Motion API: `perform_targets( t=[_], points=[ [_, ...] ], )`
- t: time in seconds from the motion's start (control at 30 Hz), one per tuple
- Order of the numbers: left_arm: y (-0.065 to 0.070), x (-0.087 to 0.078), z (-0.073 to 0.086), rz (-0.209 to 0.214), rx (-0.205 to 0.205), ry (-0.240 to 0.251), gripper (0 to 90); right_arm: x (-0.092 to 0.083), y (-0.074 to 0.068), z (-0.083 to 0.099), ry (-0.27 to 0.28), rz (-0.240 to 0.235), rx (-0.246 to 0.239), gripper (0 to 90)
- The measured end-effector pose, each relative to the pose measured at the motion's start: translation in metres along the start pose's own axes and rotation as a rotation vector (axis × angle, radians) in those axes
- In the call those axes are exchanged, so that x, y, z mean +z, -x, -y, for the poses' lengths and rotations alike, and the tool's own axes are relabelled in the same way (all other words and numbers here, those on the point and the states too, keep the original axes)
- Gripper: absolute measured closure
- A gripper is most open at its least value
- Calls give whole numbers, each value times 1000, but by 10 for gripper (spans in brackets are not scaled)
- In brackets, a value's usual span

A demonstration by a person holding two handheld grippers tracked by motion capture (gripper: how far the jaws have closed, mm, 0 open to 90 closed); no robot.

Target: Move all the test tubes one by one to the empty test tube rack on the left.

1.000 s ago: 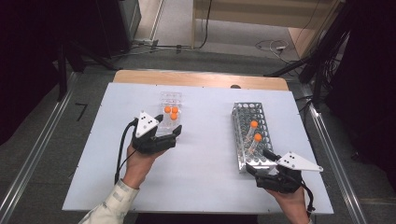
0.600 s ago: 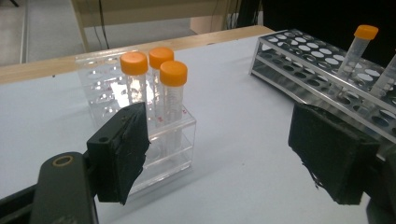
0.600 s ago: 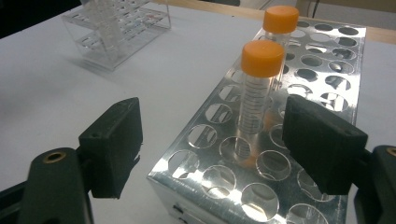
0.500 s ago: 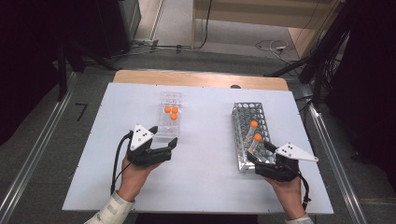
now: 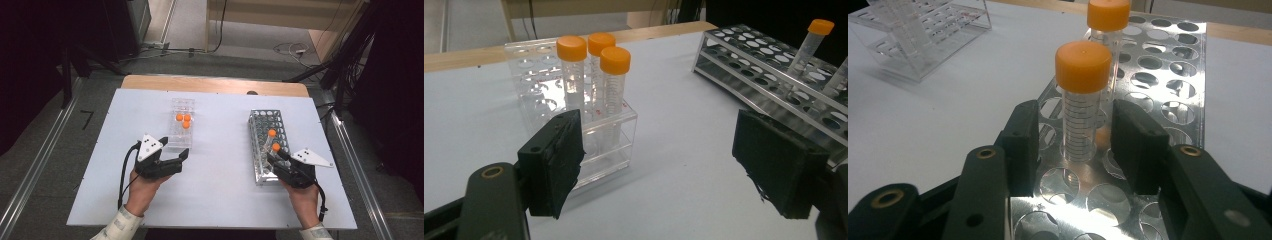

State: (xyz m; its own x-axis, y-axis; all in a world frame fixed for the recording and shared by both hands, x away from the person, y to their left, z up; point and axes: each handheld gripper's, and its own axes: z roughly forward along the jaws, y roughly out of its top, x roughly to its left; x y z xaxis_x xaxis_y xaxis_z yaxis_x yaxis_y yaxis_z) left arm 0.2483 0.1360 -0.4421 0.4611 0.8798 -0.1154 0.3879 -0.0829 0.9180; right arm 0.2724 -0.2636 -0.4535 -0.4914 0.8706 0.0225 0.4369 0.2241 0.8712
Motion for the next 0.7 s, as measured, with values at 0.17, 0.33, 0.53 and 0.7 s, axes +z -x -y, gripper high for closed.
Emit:
perform_targets(
  t=[0.17, 0.33, 0.53, 0.7],
  points=[
    [-1, 0, 0, -2, -2, -1, 208, 3, -1, 0, -11, 5, -4, 600],
    [-1, 0, 1, 4, -3, -7, 208, 5, -1, 0, -19, 17, -11, 655],
    [0, 0, 1, 5, -1, -3, 210, 5, -1, 1, -23, 26, -8, 710],
    [0, -1, 0, 9, -1, -1, 210, 2, 0, -1, -9, 32, -9, 714]
  ],
)
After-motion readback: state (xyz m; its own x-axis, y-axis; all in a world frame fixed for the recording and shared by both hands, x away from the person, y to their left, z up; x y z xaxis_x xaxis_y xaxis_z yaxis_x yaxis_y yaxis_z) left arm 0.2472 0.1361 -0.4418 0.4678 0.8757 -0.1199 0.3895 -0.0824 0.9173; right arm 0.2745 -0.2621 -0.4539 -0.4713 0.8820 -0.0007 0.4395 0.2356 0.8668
